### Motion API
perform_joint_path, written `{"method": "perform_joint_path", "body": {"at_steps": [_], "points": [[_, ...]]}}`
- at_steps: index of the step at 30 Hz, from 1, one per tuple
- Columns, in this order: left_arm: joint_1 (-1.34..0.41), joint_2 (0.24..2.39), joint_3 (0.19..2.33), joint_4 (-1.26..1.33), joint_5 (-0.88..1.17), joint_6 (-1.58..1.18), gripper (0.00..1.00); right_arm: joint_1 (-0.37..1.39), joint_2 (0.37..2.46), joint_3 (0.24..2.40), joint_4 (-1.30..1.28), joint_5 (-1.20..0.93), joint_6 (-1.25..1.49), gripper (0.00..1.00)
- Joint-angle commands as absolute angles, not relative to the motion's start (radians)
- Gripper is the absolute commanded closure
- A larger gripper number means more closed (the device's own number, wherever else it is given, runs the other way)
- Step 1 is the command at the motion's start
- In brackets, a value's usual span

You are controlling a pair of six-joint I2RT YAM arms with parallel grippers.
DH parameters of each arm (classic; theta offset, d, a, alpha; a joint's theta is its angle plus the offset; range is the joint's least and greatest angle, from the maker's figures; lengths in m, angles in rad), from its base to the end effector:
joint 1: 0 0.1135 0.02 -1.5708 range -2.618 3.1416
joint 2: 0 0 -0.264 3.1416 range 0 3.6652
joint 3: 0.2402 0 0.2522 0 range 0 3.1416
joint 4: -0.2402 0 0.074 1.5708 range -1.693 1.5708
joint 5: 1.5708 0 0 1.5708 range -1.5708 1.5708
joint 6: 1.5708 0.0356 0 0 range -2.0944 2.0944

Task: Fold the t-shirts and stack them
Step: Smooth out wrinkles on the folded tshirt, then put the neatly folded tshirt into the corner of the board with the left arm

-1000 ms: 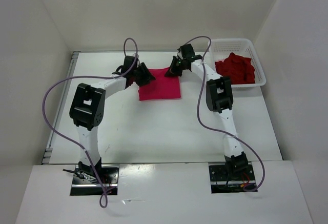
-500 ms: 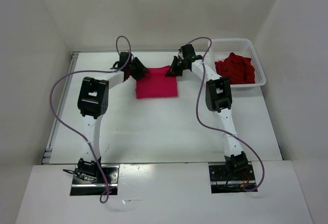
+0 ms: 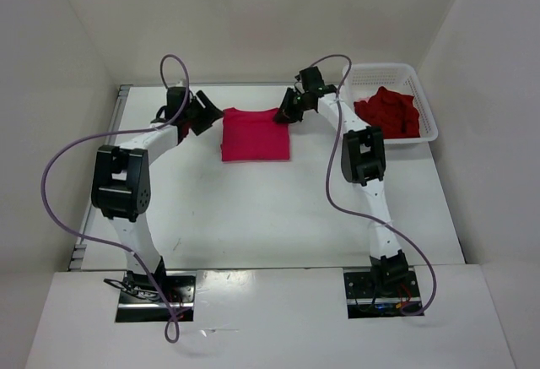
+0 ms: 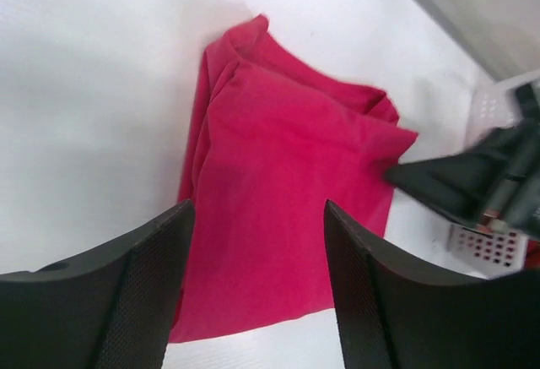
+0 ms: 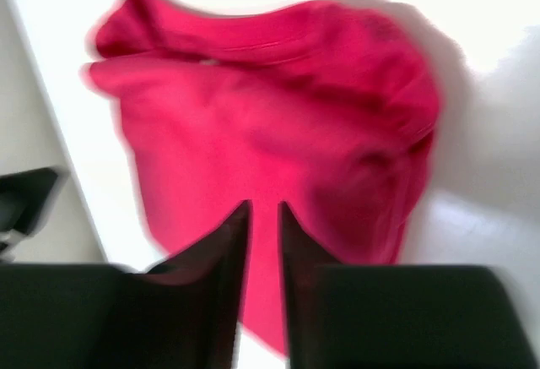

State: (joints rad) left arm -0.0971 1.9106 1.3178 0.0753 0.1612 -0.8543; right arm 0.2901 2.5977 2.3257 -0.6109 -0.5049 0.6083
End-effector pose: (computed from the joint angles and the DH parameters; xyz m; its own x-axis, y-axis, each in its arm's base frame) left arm 0.4369 -0.0483 0.2213 -0.5002 -0.6991 -0.5109 -0.2173 0.6725 -0.7075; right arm 0.5362 0.1780 0.1609 -0.9188 0.2477 -0.3075 -0.0239 0.7424 0.6695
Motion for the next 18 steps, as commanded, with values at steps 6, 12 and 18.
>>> {"method": "perform_joint_path", "body": {"at_steps": [6,12,18], "points": [[-0.103,1.995,1.281,0.040,0.187,-0.723,0.35,0.285,2.087,1.976,-0.528,-0.488,0.537,0.65],[-0.123,2.132,1.405,-0.008,0.245,-0.699,0.36,0.276,1.772,1.628,-0.494,-0.488,0.515,0.62],[-0.153,2.226,1.472,0.035,0.337,-0.721,0.49,0.255,1.517,1.346,-0.485,-0.468,0.506,0.59]]}}
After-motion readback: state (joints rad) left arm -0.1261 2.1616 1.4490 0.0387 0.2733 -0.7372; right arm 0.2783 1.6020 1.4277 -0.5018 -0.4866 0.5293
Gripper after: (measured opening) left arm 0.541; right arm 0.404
